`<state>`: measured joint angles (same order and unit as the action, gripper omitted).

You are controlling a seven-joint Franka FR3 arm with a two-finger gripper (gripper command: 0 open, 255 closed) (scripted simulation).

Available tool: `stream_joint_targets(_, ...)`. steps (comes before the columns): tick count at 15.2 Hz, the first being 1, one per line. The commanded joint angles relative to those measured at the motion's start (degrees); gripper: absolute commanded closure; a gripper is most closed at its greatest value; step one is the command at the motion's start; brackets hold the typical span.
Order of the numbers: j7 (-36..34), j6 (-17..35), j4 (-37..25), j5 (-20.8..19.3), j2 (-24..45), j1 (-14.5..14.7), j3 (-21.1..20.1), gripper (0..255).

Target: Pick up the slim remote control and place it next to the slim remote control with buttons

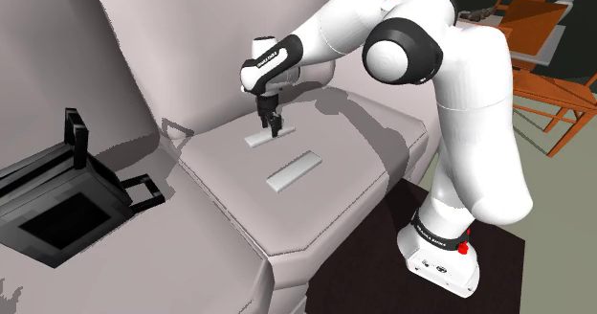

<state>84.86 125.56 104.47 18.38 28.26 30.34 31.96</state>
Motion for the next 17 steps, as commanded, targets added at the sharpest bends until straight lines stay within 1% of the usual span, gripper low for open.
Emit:
stream_joint_targets(1, 0.00, 0.01, -0.01, 0.00, 0.00, 0.00, 0.00, 0)
stream_joint_targets(5, 0.00, 0.01, 0.00, 0.00, 0.00, 0.00, 0.00, 0)
stream_joint_targets(9, -1.64, -5.67, -2.55, -2.63, -3.63, 0.93, 1.57, 0)
stream_joint_targets(17, -1.64, -5.67, -2.55, -2.63, -3.63, 0.93, 1.56, 0)
